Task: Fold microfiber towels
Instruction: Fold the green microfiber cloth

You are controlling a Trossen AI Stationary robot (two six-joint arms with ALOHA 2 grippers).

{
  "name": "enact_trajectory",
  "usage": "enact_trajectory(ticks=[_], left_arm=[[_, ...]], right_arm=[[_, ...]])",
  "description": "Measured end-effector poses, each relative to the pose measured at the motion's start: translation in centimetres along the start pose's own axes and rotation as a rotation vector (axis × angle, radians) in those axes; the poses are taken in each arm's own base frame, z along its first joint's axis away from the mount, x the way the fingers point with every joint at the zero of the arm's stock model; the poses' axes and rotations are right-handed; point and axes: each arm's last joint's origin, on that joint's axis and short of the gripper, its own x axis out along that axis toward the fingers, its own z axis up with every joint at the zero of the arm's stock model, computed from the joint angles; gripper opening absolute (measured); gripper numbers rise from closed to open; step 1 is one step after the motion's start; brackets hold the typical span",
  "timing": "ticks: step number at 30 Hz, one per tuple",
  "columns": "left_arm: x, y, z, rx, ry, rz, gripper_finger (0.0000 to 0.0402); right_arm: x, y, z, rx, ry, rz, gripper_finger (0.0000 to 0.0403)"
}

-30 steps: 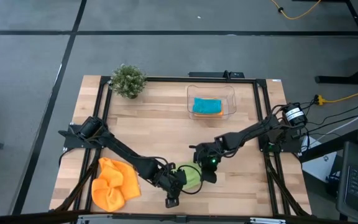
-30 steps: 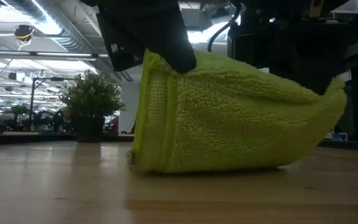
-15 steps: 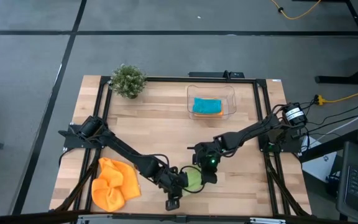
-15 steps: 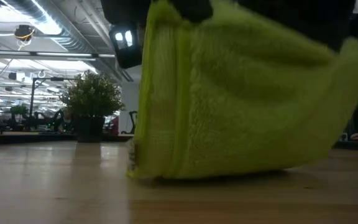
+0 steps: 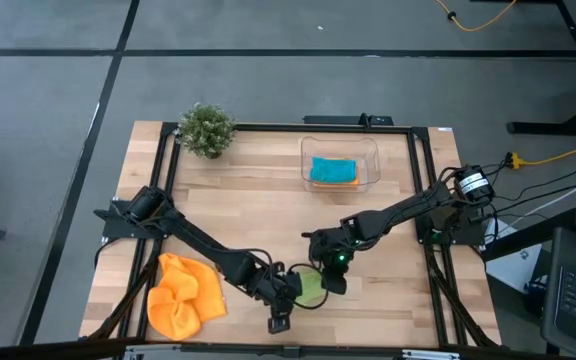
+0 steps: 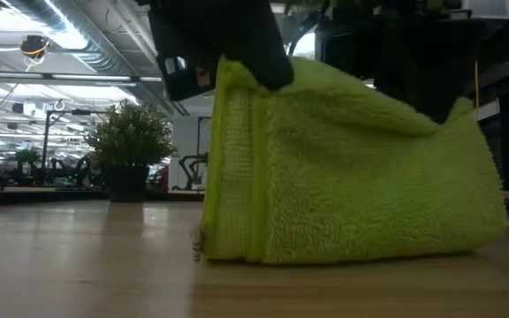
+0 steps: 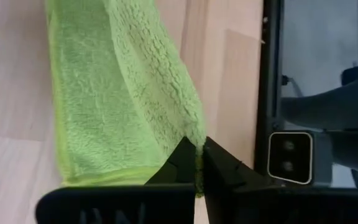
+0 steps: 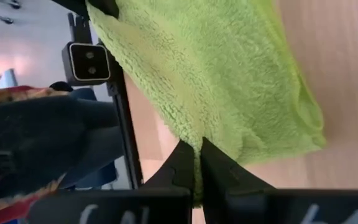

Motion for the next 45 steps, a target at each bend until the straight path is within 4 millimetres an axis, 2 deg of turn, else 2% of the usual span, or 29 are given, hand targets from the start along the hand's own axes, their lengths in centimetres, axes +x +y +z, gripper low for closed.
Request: enact_trajectory(ticks=[12, 19, 28, 31, 37, 45], left_arm=[[-0.1, 1.0, -0.6, 0.005, 0.015, 0.153, 0.0], [-0.1, 1.5, -0.4, 0.0, 0.016, 0.186, 0.0], [-0.1, 2.6, -0.1, -0.004, -0.009, 0.295, 0.0], [0.3, 3.1, -0.2, 0.006, 0.004, 0.327, 0.0], [2.6, 4.2, -0.9, 0.057, 0.051, 0.376, 0.0], [3.0, 4.6, -0.9, 0.041, 0.025, 0.436, 0.0]], right_arm=[[0.1, -0.6, 0.4, -0.01, -0.131, -0.165, 0.0008], [0.1, -0.8, 0.4, -0.02, -0.161, -0.217, 0.0008], [1.0, -0.8, -0.3, -0.036, -0.193, -0.339, 0.0008], [1.0, -0.9, -0.3, -0.039, -0.215, -0.369, 0.0007], [1.0, -1.0, -0.3, -0.042, -0.244, -0.407, 0.0007], [1.0, -1.1, -0.3, -0.037, -0.25, -0.433, 0.0019]])
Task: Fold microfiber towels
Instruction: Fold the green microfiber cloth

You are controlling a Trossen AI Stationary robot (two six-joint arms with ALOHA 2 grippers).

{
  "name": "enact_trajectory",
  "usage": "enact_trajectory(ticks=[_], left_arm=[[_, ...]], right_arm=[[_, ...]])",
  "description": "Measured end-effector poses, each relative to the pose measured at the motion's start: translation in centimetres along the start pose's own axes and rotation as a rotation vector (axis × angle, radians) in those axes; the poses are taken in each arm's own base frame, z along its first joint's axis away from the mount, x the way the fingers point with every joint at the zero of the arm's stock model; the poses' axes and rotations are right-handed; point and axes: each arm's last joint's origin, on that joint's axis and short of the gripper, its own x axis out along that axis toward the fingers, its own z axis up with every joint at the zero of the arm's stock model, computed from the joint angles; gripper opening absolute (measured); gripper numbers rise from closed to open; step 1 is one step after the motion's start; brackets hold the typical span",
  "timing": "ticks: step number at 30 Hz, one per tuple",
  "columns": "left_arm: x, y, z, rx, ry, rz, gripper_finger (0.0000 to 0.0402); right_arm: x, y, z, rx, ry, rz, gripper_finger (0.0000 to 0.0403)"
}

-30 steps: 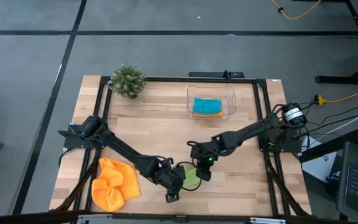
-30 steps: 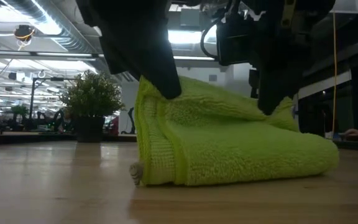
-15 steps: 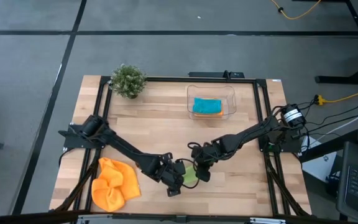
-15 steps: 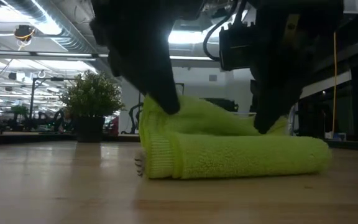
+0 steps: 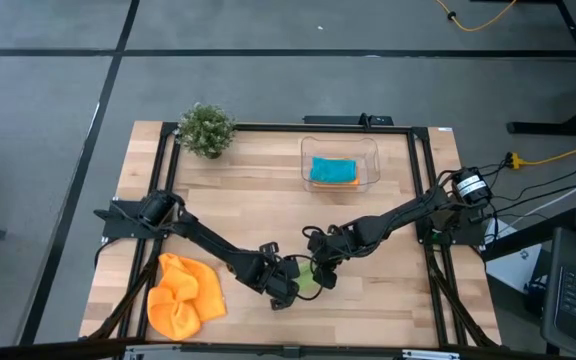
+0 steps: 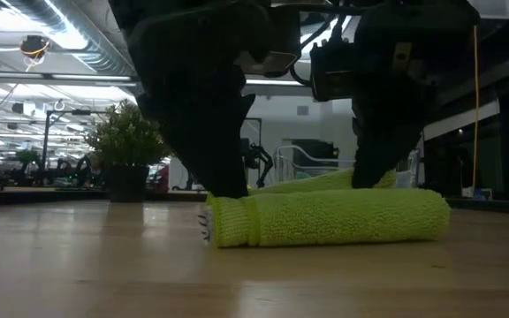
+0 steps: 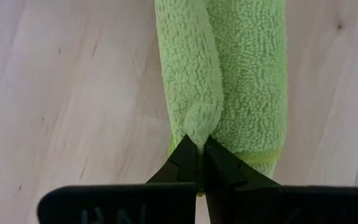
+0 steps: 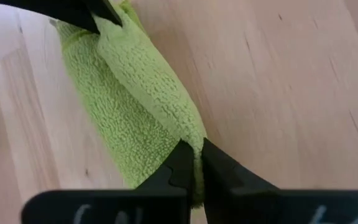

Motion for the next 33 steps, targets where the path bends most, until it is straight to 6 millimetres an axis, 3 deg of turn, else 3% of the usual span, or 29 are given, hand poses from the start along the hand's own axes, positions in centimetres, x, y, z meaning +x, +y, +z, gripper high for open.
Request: enact_trajectory(ticks=[6, 18, 28, 33], left_arm=[[0.0, 0.0, 0.0, 0.017, 0.0, 0.002, 0.0015], [-0.1, 0.2, 0.1, 0.018, 0.006, 0.008, 0.0127], [-4.3, 1.8, 1.0, 0.006, -0.013, 0.021, 0.0145], [-5.1, 1.3, 2.2, -0.12, -0.131, -0.052, 0.0145]], right_arm=[[0.0, 0.0, 0.0, 0.024, -0.008, -0.009, 0.0044], [0.0, -0.1, 0.0, 0.009, -0.003, -0.015, 0.0126], [0.0, -0.3, -0.3, 0.026, 0.023, -0.039, 0.0153], [-0.1, -0.4, -0.2, 0.025, 0.023, -0.042, 0.0154]])
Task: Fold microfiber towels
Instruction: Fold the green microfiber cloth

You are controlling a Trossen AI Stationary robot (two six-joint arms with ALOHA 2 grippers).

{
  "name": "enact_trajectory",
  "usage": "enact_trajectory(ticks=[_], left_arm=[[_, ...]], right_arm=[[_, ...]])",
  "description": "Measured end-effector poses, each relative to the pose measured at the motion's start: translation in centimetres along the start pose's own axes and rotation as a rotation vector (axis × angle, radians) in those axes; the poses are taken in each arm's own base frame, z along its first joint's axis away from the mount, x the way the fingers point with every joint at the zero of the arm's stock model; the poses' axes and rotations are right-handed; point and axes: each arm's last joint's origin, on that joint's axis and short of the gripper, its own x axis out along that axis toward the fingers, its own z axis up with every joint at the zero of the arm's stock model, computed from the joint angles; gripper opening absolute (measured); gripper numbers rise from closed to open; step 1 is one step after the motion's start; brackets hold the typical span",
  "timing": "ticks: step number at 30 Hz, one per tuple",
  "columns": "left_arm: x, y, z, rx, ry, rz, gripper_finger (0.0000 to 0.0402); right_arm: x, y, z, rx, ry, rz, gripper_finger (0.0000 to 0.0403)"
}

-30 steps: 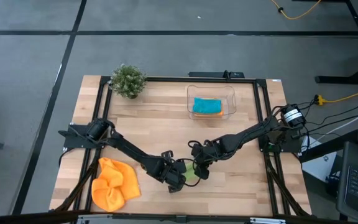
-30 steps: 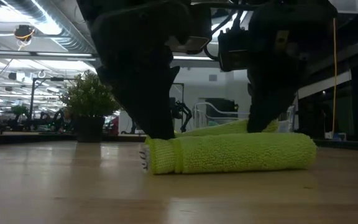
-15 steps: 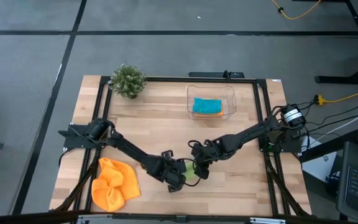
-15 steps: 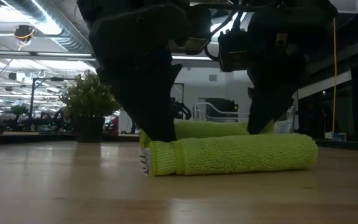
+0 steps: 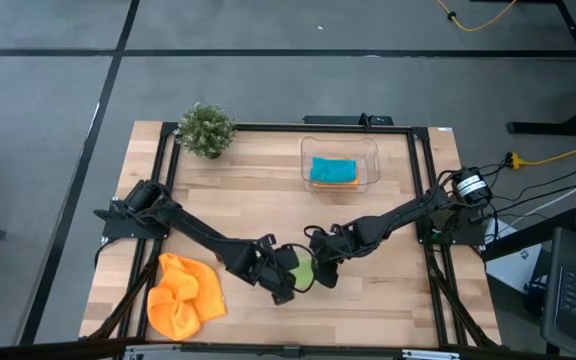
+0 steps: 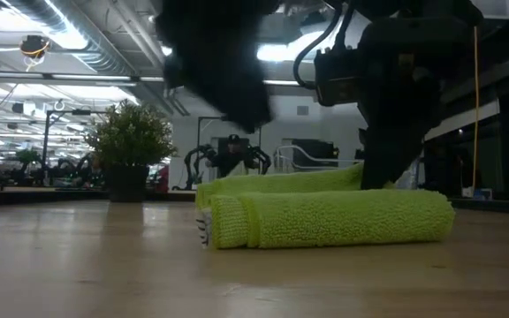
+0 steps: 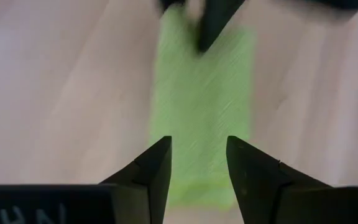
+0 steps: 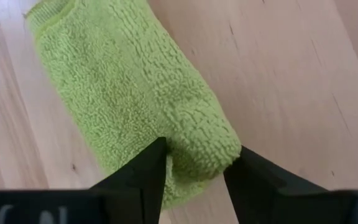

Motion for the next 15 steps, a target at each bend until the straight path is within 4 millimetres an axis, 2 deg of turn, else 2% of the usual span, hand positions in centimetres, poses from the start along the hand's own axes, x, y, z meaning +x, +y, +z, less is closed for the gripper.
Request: enact_trajectory(ticks=[3, 15], left_arm=[[0.1, -0.6, 0.5, -0.027, -0.049, -0.059, 0.0142], [0.5, -1.0, 0.1, -0.025, -0.051, -0.061, 0.0141]], right_arm=[[-0.1, -0.3, 0.3, -0.008, -0.004, -0.003, 0.0154], [-1.5, -1.8, 1.0, -0.051, -0.002, -0.06, 0.0154]])
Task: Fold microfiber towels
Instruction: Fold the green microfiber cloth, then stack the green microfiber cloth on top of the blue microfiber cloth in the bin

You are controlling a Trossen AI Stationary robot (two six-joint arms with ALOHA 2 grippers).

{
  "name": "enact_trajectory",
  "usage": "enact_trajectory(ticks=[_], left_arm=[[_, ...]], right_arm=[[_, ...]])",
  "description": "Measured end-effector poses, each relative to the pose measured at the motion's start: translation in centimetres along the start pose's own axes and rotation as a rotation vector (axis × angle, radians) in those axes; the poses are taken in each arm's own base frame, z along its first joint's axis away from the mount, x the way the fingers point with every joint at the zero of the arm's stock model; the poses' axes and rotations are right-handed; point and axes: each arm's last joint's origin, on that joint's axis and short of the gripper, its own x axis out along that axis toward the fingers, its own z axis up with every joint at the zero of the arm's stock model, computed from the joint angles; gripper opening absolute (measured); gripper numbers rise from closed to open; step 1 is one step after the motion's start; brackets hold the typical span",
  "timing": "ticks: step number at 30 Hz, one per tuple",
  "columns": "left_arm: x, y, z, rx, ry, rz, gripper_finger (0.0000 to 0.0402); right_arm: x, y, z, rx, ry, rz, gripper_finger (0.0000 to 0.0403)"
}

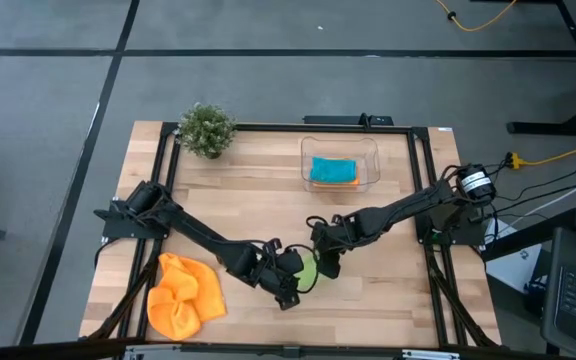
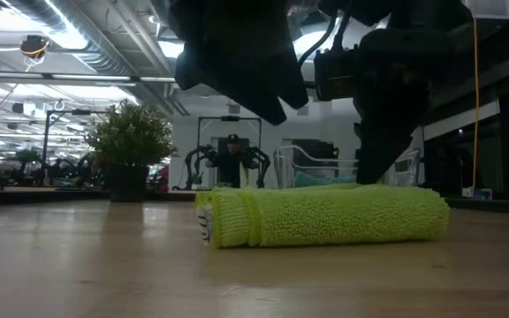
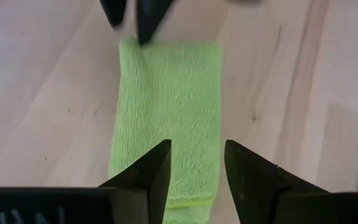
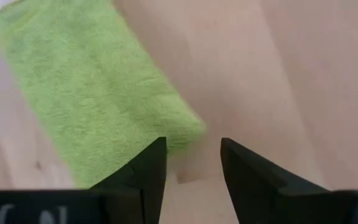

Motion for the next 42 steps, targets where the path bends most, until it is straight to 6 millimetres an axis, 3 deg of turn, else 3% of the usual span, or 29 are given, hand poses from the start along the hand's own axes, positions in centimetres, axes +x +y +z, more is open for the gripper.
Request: enact_trajectory(ticks=[4, 9, 15, 19, 23, 27, 33, 38, 42], left_arm=[[0.3, -0.1, -0.2, 0.001, 0.004, 0.006, 0.0141], [0.4, 0.0, -0.2, -0.049, 0.009, 0.009, 0.0141], [-1.5, 0.3, 0.7, -0.082, 0.022, -0.013, 0.0141], [-2.3, 2.3, 1.6, -0.128, 0.07, 0.065, 0.014], [-2.0, 5.5, 2.2, -0.21, 0.211, 0.164, 0.014], [-1.1, 6.9, 3.2, -0.233, 0.292, 0.057, 0.014], [-0.6, 6.2, 4.5, -0.199, 0.22, -0.106, 0.014], [0.2, 6.3, 4.0, -0.222, 0.245, -0.075, 0.014], [0.2, 6.7, 4.1, -0.278, 0.241, -0.034, 0.014]], right_arm=[[-1.2, -0.4, 0.3, -0.014, -0.034, -0.018, 0.0154], [-4.1, 0.2, 0.3, -0.03, -0.104, 0.032, 0.0154], [-8.3, 1.7, -1.6, -0.063, -0.2, 0.029, 0.0154], [-9.3, 3.6, -2.9, -0.167, -0.322, -0.01, 0.0154], [-8.2, 5.9, -3.6, -0.435, -0.363, 0.018, 0.0154], [-7.1, 7.5, -3.8, -0.647, -0.361, 0.14, 0.0154], [-3.8, 8.6, -4.4, -0.683, -0.305, 0.158, 0.0154], [-0.7, 9.3, -4.8, -0.64, -0.281, 0.164, 0.0165], [0.4, 9.6, -4.8, -0.642, -0.286, 0.165, 0.0203]])
